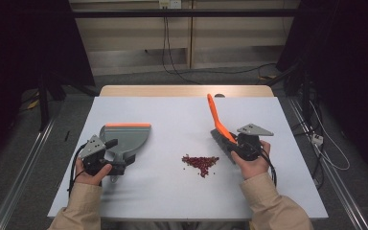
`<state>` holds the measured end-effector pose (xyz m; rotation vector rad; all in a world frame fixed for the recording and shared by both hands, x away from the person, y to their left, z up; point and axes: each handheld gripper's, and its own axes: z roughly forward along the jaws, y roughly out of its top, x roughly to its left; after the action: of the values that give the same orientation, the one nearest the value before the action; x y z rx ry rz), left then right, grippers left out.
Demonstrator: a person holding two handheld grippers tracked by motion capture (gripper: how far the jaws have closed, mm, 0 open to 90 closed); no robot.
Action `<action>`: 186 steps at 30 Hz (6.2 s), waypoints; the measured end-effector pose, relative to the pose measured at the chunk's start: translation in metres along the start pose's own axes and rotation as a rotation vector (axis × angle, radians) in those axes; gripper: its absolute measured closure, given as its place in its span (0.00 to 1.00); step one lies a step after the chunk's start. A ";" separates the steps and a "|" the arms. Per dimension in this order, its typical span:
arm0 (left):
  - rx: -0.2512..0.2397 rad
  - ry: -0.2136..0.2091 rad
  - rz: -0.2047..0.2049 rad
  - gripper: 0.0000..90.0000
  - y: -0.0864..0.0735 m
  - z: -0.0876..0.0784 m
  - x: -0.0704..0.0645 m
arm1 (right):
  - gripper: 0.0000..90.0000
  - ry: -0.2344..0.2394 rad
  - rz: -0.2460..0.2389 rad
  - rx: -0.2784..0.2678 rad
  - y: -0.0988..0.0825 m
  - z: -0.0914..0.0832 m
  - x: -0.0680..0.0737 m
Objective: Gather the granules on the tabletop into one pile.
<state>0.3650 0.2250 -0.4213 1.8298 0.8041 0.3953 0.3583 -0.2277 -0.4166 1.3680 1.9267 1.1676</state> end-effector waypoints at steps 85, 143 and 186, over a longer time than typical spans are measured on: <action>-0.009 0.000 0.005 0.06 0.003 -0.001 -0.003 | 0.79 0.247 0.106 -0.079 -0.002 0.012 0.038; 0.000 0.014 -0.004 0.06 0.002 0.000 0.001 | 0.79 0.814 -0.453 -0.025 -0.008 0.047 0.056; 0.000 0.011 0.000 0.06 0.002 -0.002 0.000 | 0.79 0.792 -0.385 -0.076 -0.005 0.041 0.044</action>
<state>0.3642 0.2260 -0.4190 1.8292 0.8115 0.4052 0.3718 -0.1727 -0.4380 0.4524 2.4728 1.7011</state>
